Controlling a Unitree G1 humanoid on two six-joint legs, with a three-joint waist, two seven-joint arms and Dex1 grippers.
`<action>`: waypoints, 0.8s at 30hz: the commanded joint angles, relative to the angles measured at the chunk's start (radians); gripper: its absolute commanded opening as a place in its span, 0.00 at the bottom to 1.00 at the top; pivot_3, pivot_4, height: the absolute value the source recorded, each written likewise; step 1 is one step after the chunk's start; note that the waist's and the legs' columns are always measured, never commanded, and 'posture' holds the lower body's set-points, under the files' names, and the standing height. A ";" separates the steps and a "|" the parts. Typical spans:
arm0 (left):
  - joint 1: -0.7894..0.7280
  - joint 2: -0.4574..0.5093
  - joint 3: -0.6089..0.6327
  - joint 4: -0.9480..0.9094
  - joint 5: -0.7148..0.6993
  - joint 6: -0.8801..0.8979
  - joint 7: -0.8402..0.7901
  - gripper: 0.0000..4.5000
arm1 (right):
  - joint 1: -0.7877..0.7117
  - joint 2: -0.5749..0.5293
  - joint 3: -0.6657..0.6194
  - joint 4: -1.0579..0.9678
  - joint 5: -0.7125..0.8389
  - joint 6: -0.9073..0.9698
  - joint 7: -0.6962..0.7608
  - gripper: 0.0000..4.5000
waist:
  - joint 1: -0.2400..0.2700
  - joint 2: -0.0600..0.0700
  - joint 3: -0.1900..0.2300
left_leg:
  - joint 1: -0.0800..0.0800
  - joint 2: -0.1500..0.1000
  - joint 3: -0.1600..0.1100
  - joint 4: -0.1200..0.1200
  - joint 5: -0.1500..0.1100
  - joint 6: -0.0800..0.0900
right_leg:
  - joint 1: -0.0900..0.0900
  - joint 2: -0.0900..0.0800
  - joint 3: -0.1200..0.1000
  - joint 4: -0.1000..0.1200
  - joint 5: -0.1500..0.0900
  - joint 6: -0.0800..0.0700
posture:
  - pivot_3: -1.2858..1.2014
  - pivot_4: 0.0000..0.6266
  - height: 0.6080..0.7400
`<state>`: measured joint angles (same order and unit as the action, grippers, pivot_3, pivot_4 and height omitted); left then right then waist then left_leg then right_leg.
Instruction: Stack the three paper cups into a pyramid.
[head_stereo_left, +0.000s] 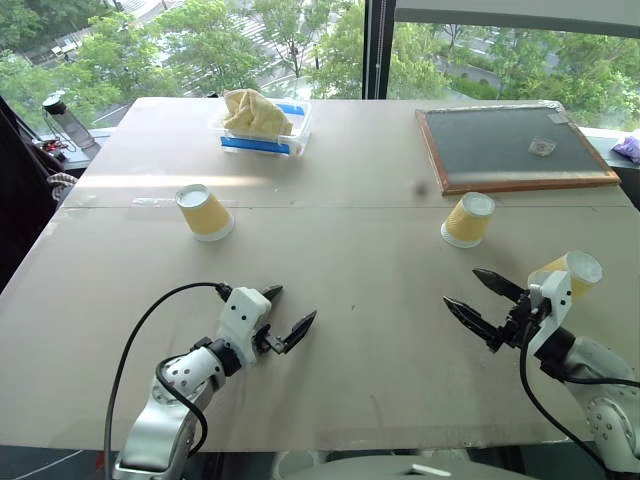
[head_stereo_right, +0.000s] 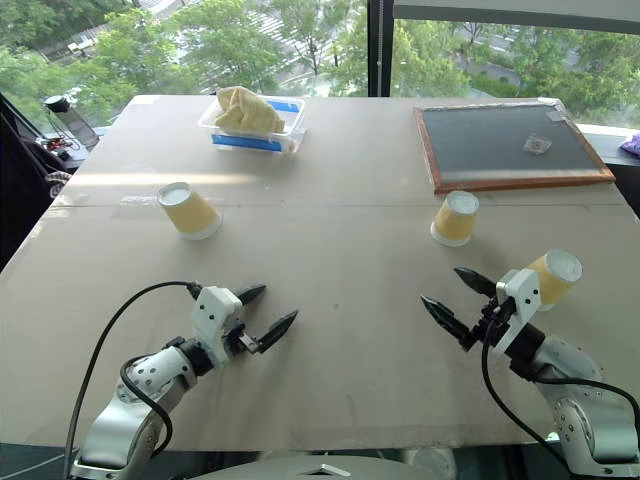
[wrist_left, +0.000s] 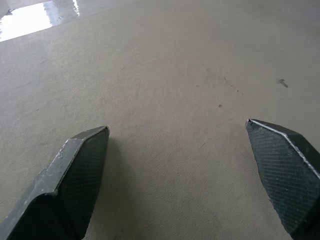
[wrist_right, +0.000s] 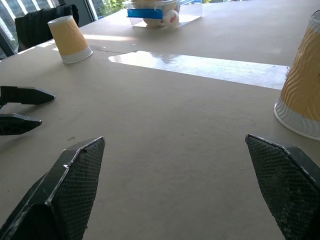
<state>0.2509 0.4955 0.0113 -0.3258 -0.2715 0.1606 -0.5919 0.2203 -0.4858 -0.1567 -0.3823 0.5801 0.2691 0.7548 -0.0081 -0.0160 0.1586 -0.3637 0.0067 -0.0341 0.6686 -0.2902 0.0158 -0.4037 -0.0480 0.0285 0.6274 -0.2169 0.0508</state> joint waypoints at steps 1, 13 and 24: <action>0.002 -0.005 0.014 -0.027 -0.009 0.008 0.001 1.00 | -0.002 0.011 0.020 0.062 -0.107 -0.157 0.018 0.99 | -0.001 0.000 0.000 | 0.000 0.000 0.000 0.000 0.000 0.000 | 0.000 0.000 0.000 0.000 -0.001 0.001 | 0.52 0.24 1.00; -0.023 0.006 0.020 -0.015 -0.024 -0.008 -0.064 1.00 | -0.014 0.045 0.097 0.216 -0.272 -0.399 0.017 0.99 | -0.003 0.001 0.001 | 0.000 0.000 0.001 0.000 0.000 0.000 | 0.000 0.000 0.000 0.000 0.000 0.000 | 0.52 0.24 1.00; -0.037 0.005 0.027 -0.009 -0.019 -0.020 -0.085 1.00 | -0.018 0.052 0.092 0.193 -0.253 -0.369 -0.006 0.99 | -0.002 0.001 0.001 | 0.000 0.000 0.000 0.000 0.000 0.000 | 0.000 0.000 0.000 0.000 0.000 0.000 | 0.52 0.24 1.00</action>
<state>0.2193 0.4973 0.0283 -0.3219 -0.2795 0.1643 -0.6670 0.2095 -0.4398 -0.0500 -0.1514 0.3108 -0.1011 0.7624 -0.0104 -0.0154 0.1595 -0.3638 0.0066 -0.0337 0.6686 -0.2902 0.0158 -0.4039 -0.0478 0.0287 0.6274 -0.2168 0.0505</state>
